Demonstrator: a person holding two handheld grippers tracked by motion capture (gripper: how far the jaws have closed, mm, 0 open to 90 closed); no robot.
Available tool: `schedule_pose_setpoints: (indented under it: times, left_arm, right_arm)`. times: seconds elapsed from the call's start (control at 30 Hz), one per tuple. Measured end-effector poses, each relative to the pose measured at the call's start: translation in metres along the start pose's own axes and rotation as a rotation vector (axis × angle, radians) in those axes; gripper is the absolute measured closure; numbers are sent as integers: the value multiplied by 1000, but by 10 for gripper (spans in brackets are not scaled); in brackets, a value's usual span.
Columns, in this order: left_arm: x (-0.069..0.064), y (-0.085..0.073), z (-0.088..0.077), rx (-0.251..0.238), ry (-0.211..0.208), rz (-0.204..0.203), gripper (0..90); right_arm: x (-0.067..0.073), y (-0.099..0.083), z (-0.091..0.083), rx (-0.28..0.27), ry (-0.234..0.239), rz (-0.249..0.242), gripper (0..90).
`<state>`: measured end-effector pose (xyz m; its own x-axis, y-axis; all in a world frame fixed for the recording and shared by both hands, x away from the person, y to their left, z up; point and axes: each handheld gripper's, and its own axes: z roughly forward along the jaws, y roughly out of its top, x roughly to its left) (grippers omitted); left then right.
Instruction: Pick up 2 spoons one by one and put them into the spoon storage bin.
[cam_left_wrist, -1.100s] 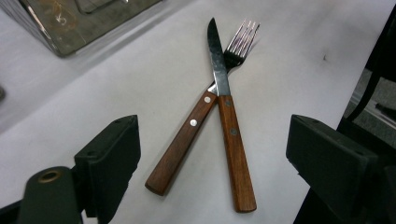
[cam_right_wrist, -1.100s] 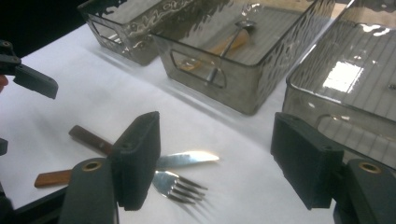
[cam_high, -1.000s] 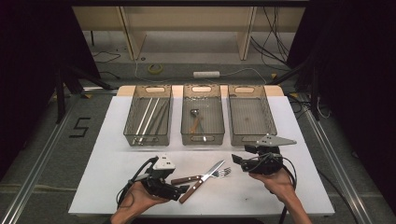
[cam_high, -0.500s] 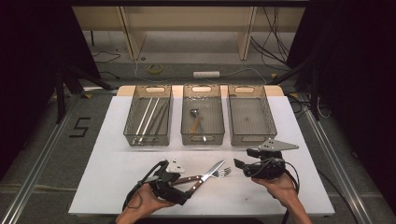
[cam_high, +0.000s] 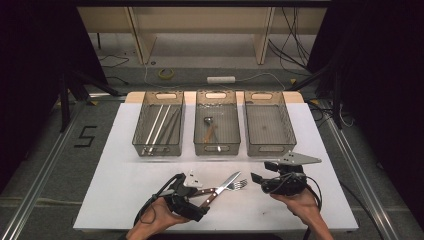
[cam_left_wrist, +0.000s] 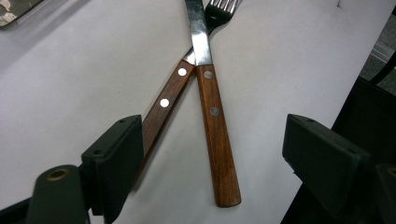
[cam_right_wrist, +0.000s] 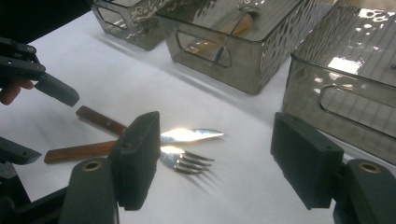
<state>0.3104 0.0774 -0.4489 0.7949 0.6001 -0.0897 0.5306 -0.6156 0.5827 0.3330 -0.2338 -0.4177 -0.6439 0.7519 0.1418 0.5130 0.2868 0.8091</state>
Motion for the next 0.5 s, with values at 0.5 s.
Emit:
schedule_pose_setpoints:
  times: [0.5]
  left_arm:
    - [-6,6,13,108,-23,24,223]
  right_arm:
    - [0,-5,-4,0,1,5,342]
